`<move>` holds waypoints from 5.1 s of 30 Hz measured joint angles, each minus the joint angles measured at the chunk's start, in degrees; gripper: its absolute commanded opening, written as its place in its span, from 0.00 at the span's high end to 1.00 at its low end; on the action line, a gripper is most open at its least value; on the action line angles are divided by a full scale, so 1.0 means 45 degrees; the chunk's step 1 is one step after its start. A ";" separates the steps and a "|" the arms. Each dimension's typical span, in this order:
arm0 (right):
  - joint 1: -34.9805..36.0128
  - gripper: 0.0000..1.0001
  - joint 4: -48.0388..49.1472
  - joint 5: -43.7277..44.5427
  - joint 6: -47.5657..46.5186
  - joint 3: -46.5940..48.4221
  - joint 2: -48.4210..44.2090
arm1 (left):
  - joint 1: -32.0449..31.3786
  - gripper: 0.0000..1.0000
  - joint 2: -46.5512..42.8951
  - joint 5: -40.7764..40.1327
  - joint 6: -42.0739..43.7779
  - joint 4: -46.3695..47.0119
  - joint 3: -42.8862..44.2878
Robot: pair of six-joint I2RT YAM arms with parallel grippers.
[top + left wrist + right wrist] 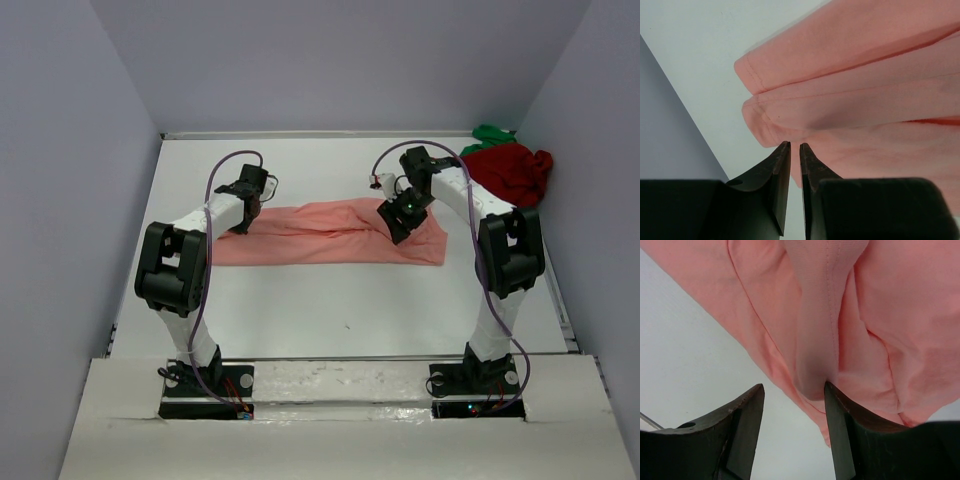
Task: Fold and stack the t-shirts
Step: Fold the tshirt
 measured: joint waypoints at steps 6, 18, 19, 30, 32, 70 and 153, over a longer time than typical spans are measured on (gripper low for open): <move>0.0000 0.43 0.0287 0.0452 0.0092 -0.0010 -0.0019 | -0.0015 0.74 0.0000 0.0000 0.0000 -0.0010 0.0005; 0.0000 0.66 0.0845 0.1146 0.0170 -0.0379 -0.0219 | -0.0083 0.75 0.0000 0.0000 0.0000 -0.0058 0.0005; 0.0000 0.73 0.0845 0.1141 0.0136 -0.0491 -0.0219 | -0.0083 0.75 0.0000 0.0000 0.0000 -0.0058 0.0005; 0.0000 1.00 0.0758 0.0976 0.0126 -0.0816 -0.0219 | -0.0102 0.75 0.0000 0.0000 0.0015 -0.0092 0.0005; 0.0000 1.00 0.0656 0.1039 0.0126 -0.0733 -0.0219 | -0.0102 0.75 0.0000 0.0000 0.0019 -0.0097 0.0000; 0.0423 1.00 0.1394 0.4469 -0.0005 0.2433 0.0889 | -0.0102 0.75 0.0000 0.0000 0.0034 -0.0097 0.0005; 0.0515 0.05 0.2929 0.6358 0.1564 -0.2424 -0.2953 | 0.0850 0.76 0.0976 0.2715 0.2074 0.1234 -0.0491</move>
